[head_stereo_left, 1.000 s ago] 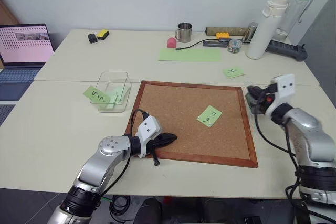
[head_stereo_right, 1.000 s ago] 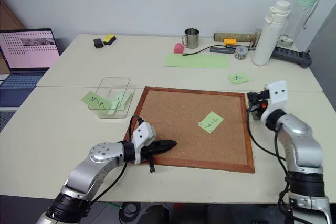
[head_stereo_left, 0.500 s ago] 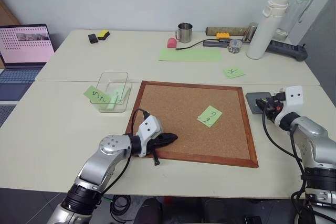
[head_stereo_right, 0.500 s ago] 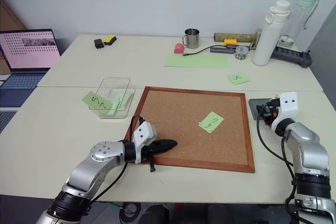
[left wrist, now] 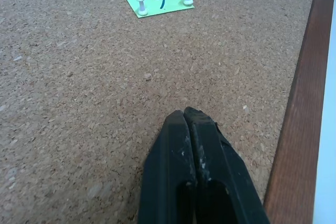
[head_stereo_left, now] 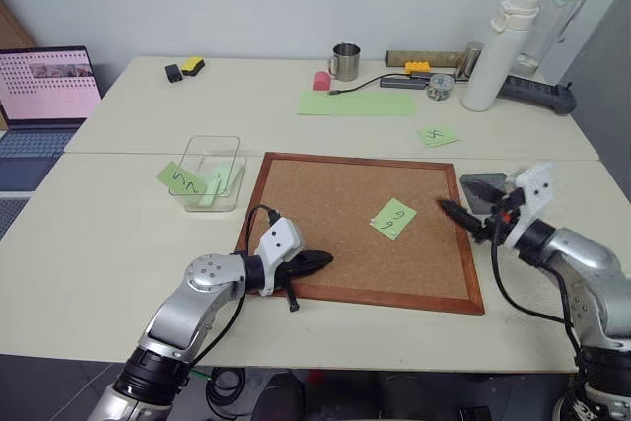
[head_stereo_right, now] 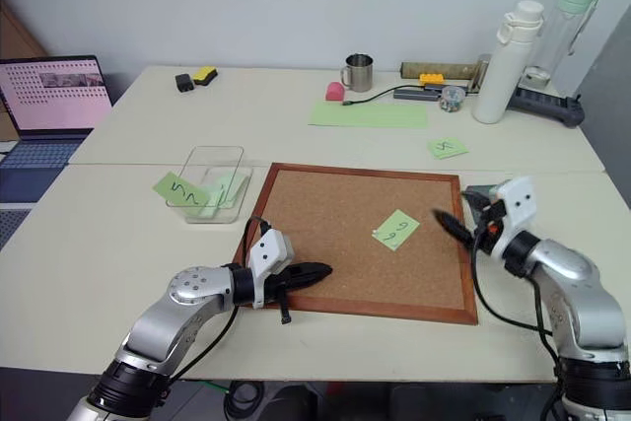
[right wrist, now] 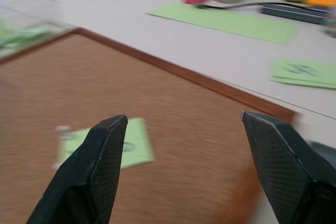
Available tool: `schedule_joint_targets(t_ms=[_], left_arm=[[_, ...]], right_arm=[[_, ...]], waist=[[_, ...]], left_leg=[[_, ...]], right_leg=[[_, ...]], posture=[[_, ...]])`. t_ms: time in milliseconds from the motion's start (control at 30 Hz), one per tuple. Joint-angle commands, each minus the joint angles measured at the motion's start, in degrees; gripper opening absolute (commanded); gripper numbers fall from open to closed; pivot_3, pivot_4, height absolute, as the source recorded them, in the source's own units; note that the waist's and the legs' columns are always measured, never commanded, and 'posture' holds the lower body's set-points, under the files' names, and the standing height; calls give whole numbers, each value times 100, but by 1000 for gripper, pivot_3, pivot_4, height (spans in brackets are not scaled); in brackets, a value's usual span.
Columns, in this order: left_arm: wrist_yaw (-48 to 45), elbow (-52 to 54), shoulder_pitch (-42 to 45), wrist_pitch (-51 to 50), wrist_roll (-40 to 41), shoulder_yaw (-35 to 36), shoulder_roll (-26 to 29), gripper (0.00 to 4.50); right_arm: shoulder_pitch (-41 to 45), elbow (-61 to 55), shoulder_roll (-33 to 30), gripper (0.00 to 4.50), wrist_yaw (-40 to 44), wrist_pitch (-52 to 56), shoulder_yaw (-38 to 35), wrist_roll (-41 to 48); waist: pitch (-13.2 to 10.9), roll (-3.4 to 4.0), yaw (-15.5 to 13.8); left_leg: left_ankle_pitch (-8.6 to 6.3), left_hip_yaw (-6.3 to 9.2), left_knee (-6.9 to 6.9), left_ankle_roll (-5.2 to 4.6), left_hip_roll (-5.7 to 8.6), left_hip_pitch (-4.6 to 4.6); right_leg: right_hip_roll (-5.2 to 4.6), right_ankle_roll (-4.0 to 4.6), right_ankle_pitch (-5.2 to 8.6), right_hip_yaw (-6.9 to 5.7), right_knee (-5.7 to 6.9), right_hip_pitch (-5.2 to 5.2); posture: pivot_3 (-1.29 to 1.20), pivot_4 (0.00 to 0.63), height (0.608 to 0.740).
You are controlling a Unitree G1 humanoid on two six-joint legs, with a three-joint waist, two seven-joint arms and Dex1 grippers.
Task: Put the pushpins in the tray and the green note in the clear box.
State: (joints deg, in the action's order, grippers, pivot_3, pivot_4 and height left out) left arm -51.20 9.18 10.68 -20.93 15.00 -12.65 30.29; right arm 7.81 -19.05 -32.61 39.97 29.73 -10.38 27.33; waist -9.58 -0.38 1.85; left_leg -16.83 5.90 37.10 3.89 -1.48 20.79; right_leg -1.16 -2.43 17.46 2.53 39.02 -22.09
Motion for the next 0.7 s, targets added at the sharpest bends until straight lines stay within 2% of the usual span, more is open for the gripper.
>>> schedule_joint_targets(t_ms=[33,167,267,433,667,700], left_arm=[[-46,-30,-35,-76,-101,-105,55,0],[-57,-48,7,-85,-105,-120,43,0],[-52,-33,18,-100,-102,-120,43,0],[-31,94,-75,-139,-87,-95,106,0],[15,150,-103,-173,-85,-75,132,0],[16,152,-100,-176,-83,-75,134,0]], right_arm=[[-245,-808,87,3636,192,103,575,236],[-266,-712,367,3636,-14,31,1261,-129],[-157,-407,548,3636,-286,-52,1517,-467],[-15,-17,946,3636,-773,9,1457,-642],[13,305,962,3636,-921,-99,1440,-880],[19,331,989,3458,-932,-104,1451,-886]], waist=[[0,0,-1],[0,-1,0],[0,-1,0],[1,-2,0],[1,-2,1],[1,-2,1]], left_leg=[[0,3,0,0,-1,0],[0,6,0,0,0,-1],[0,6,0,0,0,-1],[1,9,-1,1,0,-1],[0,10,-2,1,0,-1],[0,9,-2,1,-1,-1]], right_leg=[[1,0,0,-2,-2,1],[1,0,0,-4,0,1],[1,0,0,-4,-2,1],[1,0,0,-7,-2,1],[2,0,0,-7,-2,0],[2,0,0,-7,-2,0]], posture=[[0,150,740],[0,150,740],[0,150,740],[0,150,740],[0,150,740],[0,150,740]])
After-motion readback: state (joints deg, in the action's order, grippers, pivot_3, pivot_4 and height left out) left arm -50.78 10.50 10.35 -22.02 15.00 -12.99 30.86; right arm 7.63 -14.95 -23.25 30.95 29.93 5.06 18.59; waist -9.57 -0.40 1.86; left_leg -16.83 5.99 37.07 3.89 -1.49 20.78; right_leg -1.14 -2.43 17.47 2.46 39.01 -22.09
